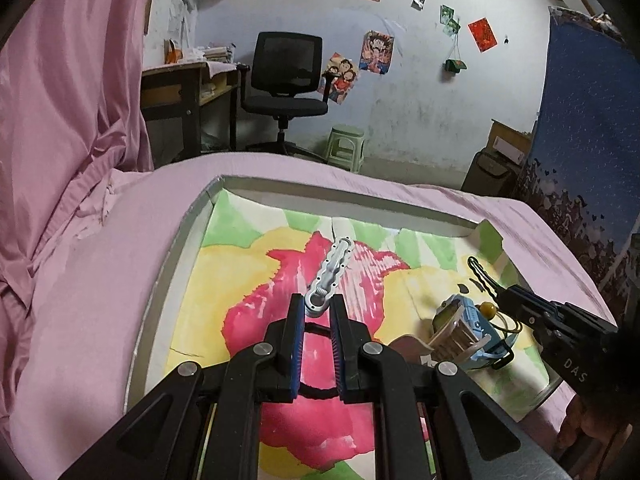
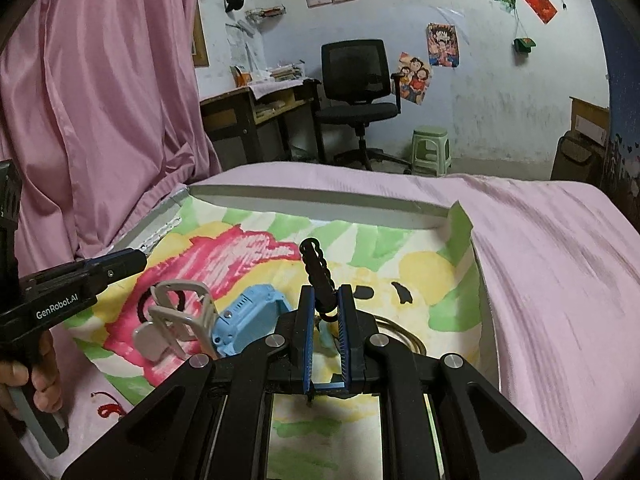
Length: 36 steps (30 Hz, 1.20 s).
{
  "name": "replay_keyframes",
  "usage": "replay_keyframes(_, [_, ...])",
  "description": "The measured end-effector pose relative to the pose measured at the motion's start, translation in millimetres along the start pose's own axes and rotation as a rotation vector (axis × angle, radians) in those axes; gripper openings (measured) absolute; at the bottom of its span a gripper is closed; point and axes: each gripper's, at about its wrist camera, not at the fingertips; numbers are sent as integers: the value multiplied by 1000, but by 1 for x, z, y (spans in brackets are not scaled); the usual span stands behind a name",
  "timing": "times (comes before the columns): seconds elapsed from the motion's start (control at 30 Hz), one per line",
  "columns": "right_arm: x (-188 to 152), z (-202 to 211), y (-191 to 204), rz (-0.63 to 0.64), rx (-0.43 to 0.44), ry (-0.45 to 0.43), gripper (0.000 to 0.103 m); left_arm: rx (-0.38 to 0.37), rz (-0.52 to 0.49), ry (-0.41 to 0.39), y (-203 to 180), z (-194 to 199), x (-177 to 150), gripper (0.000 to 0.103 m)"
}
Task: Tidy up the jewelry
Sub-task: 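Carry the keychain into the tray with both tools and open them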
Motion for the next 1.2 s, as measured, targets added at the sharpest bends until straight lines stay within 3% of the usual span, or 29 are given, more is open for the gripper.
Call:
replay_keyframes(0.47, [-3,-21,2,-1,-9,76,10,4,5,128,1,-29,-6,12])
replay_keyframes(1.0, [2,-23,5,32,-18,123,11,14,4,154,-1,-28,-5,13])
replay_keyframes(1.2, [-1,-19,1,15,-12,123,21,3,43,151,7,-19,-8,16])
Point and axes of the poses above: each gripper's, at about its wrist camera, not at the fingertips, and z roughly against the way its jaws point, y to its left, x to its top, and after that the axes turned 5 degrees about x, right-handed
